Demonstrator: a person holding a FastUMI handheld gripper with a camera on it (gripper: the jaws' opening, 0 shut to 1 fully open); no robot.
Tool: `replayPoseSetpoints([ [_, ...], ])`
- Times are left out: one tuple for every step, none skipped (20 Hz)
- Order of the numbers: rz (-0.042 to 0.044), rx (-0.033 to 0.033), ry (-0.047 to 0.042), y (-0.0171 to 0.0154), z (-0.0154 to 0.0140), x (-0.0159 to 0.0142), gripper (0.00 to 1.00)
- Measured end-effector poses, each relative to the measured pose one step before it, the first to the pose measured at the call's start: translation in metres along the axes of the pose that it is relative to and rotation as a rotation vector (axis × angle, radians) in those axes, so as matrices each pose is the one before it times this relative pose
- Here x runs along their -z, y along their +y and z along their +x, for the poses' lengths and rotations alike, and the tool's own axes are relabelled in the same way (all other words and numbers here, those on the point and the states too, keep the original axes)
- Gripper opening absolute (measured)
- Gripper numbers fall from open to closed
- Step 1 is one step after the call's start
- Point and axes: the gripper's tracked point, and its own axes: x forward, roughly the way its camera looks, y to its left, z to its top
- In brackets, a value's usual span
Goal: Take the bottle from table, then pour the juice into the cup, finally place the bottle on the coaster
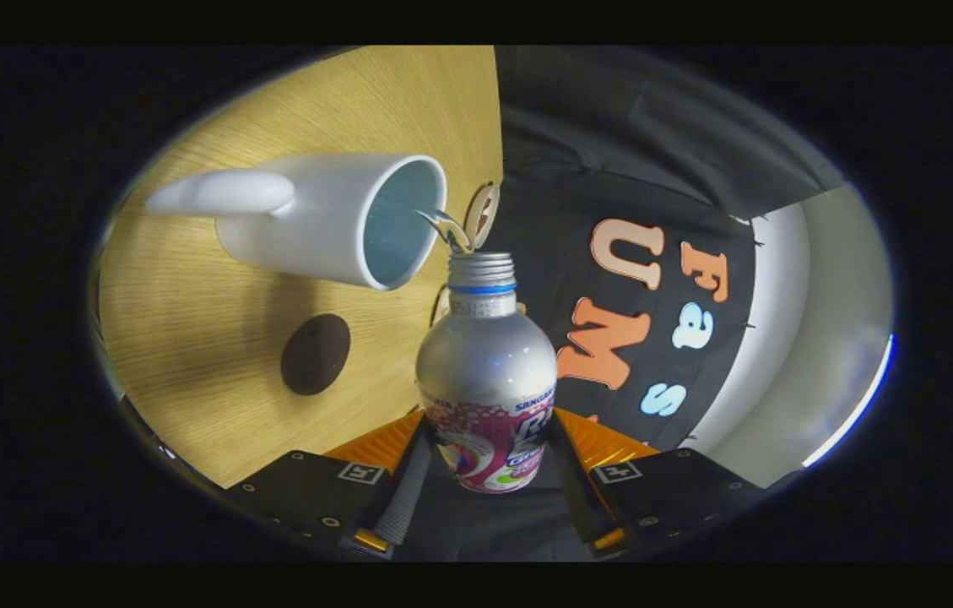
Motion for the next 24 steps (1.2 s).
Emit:
replayPoseSetpoints([
  [0.00348, -0.00399, 0.00132, 0.00070, -0.00062, -0.00019, 0.74],
  [-0.00211, 0.00011, 0.00118, -0.00050, -0.00023, 0.00071, 0.74],
  [-0.00487, 0.00227, 0.00045, -0.00110, 0.00112, -0.00054, 0.74],
  [-0.00465, 0.00357, 0.00209, -0.00045, -0.00020, 0.00038, 0.74],
  [-0.00862, 0.00627, 0.00270, -0.00047, -0.00028, 0.00031, 0.74],
  [-0.01002, 0.00576, 0.00219, -0.00152, -0.00133, -0.00127, 0.74],
  [-0.00307, 0.00038, 0.00018, -0.00017, -0.00033, -0.00013, 0.74],
  [-0.00099, -0.00019, -0.00046, -0.00022, -0.00006, -0.00053, 0.74],
  [-0.00084, 0.00123, -0.00137, -0.00040, 0.00058, 0.00031, 0.74],
  [-0.00254, 0.00234, -0.00123, -0.00015, 0.00063, -0.00003, 0.74],
  [-0.00494, -0.00081, -0.00020, -0.00021, 0.00062, 0.00051, 0.74],
  [-0.00339, -0.00115, -0.00070, -0.00073, 0.00012, -0.00021, 0.74],
  [-0.00370, -0.00225, -0.00090, -0.00018, -0.00017, 0.00013, 0.74],
  [-0.00379, 0.00027, -0.00101, -0.00096, -0.00021, -0.00070, 0.74],
  [-0.00314, 0.00151, -0.00019, -0.00054, 0.00087, 0.00100, 0.74],
  [-0.00131, 0.00011, 0.00150, 0.00002, 0.00011, 0.00005, 0.74],
  [0.00061, 0.00085, 0.00072, 0.00007, -0.00043, -0.00009, 0.74],
  [-0.00073, 0.00011, 0.00049, 0.00030, -0.00055, -0.00042, 0.74],
  [-0.00174, 0.00227, 0.00111, -0.00047, 0.00054, 0.00045, 0.74],
  [-0.00363, 0.00274, -0.00028, -0.00059, -0.00033, -0.00018, 0.74],
  [-0.00347, 0.00497, -0.00092, -0.00063, 0.00082, 0.00004, 0.74],
  [-0.00181, 0.00363, -0.00222, -0.00038, 0.00025, -0.00051, 0.74],
  [-0.00072, -0.00085, -0.00086, 0.00040, 0.00002, 0.00082, 0.74],
  [-0.00360, 0.00030, -0.00120, -0.00011, -0.00033, -0.00054, 0.74],
])
